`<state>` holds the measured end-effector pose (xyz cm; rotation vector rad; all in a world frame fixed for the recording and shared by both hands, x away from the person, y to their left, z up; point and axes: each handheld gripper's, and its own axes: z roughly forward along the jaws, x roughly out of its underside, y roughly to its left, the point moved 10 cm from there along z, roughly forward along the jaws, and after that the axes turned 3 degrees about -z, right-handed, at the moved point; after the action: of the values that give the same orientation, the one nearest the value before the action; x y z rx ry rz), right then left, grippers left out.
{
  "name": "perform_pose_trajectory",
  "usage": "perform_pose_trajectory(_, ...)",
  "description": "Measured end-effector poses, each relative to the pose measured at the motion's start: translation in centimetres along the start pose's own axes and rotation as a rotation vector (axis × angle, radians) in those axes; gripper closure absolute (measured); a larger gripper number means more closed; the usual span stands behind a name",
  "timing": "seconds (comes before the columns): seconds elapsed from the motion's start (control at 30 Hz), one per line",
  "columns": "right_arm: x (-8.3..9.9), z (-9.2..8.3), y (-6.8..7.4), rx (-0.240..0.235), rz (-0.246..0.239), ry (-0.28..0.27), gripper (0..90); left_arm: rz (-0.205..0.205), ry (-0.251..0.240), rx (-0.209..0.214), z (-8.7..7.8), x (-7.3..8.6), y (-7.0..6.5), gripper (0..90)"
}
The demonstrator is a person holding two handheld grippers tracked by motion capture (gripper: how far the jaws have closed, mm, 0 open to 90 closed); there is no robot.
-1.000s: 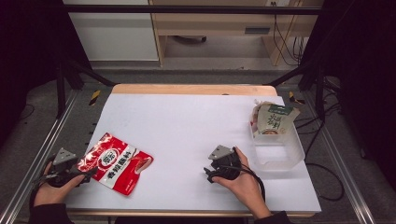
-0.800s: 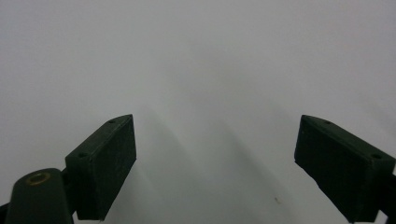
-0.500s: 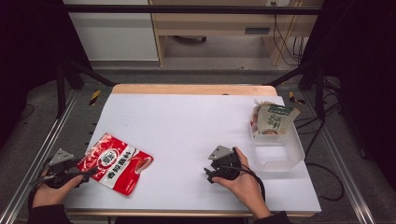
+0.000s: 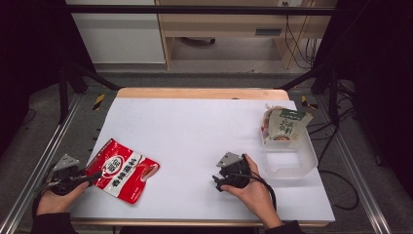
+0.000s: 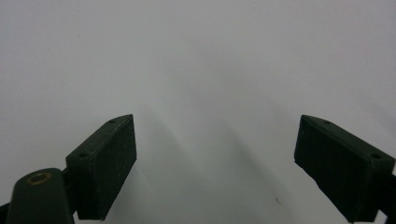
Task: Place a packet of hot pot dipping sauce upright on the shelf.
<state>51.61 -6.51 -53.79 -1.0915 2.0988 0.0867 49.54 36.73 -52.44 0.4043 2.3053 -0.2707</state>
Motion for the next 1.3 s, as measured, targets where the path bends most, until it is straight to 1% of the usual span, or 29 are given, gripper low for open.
perform_pose_trajectory(0.07,0.0,0.0,0.1,-0.001,0.000,-0.002,13.5,0.010,0.004,-0.026,0.1,-0.1,0.2,68.6)
perform_pose_trajectory(0.2,0.0,0.1,0.0,0.002,-0.008,0.007,13.5,0.014,0.009,-0.045,0.3,-0.4,0.4,82.8)
perform_pose_trajectory(0.23,0.0,0.1,0.0,0.003,-0.008,0.004,13.5,0.014,0.011,-0.053,0.3,-0.5,0.4,85.8)
perform_pose_trajectory(0.3,0.0,0.1,0.1,0.003,-0.006,0.006,13.5,0.010,0.010,-0.055,0.4,-0.7,0.5,88.4)
perform_pose_trajectory(0.37,0.0,0.1,0.1,0.003,-0.007,0.009,13.5,0.009,0.013,-0.059,0.5,-0.8,0.4,89.3)
perform_pose_trajectory(0.5,0.1,0.2,0.1,0.001,-0.005,0.008,13.4,0.028,0.009,-0.070,0.4,-1.1,0.4,90.0)
perform_pose_trajectory(0.53,0.1,0.2,0.1,0.003,-0.005,0.008,13.4,0.025,0.006,-0.068,0.4,-1.2,0.2,90.0)
perform_pose_trajectory(0.57,0.1,0.2,0.0,0.005,-0.005,0.010,13.4,0.036,0.004,-0.075,0.4,-1.3,0.3,90.0)
perform_pose_trajectory(0.63,0.1,0.2,0.1,0.002,-0.006,0.009,13.4,0.038,0.003,-0.075,0.3,-1.4,0.2,90.0)
perform_pose_trajectory(0.7,0.1,0.2,0.1,0.003,-0.008,0.011,13.4,0.033,-0.007,-0.071,0.3,-1.5,0.0,90.0)
perform_pose_trajectory(0.8,0.1,0.2,0.1,0.003,-0.008,0.011,13.4,0.042,-0.024,-0.059,0.1,-1.9,-0.3,90.0)
perform_pose_trajectory(0.93,0.1,0.2,0.1,0.002,-0.009,0.012,13.4,0.053,-0.061,-0.037,-0.2,-2.8,-1.3,90.0)
perform_pose_trajectory(1.07,0.1,0.2,0.1,0.004,-0.007,0.010,13.4,0.099,-0.060,-0.036,-0.3,-3.4,-2.3,90.0)
perform_pose_trajectory(1.17,0.1,0.3,0.1,0.004,-0.008,0.006,13.4,0.136,-0.071,-0.033,-0.8,-4.3,-3.1,90.0)
perform_pose_trajectory(1.2,0.1,0.3,0.1,0.003,-0.010,0.007,13.4,0.142,-0.076,-0.028,-0.9,-4.5,-3.4,90.0)
perform_pose_trajectory(1.3,0.1,0.3,0.1,0.003,-0.008,0.008,13.3,0.192,-0.081,-0.022,-1.1,-5.6,-4.6,90.0)
